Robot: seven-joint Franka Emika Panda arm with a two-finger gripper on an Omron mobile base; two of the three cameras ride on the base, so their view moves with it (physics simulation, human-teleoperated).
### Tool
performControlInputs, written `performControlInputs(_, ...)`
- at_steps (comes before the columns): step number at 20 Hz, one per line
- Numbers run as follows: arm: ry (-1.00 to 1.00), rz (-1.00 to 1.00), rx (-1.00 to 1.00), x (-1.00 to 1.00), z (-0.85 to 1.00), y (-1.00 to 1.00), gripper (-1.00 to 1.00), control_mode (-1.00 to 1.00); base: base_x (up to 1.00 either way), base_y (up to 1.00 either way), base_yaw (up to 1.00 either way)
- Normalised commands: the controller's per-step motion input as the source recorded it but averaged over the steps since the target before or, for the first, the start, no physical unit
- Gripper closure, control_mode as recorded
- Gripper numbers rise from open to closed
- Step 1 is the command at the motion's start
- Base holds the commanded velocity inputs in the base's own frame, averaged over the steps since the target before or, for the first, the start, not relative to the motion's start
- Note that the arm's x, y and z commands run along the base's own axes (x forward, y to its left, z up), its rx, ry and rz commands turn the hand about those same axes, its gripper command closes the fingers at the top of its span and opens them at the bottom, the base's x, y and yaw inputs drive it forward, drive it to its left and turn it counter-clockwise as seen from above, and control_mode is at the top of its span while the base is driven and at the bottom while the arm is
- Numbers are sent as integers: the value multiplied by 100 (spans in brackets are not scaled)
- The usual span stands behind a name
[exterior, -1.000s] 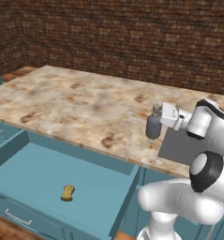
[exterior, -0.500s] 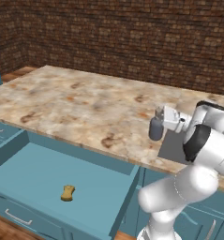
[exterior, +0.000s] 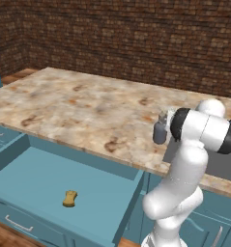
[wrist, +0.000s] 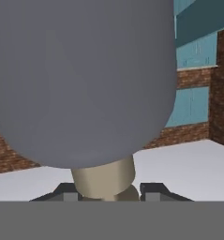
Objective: Restock the sink supplies by placing the sponge and soap dispenser on the counter and next to the sink. Make sure the soap dispenser is upright.
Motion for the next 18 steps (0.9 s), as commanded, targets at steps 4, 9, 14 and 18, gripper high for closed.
performControlInputs(4, 0, 2, 0, 48, -52, -27, 100, -100, 0, 0, 0)
performControlInputs(9, 0, 2, 0, 23, -51, -20, 100, -100, 0, 0, 0)
performControlInputs(14, 0, 0, 0, 37, -57, -6, 100, -100, 0, 0, 0)
performControlInputs(18, -1, 0, -3, 0, -46, 2, -100, -100, 0, 0, 0)
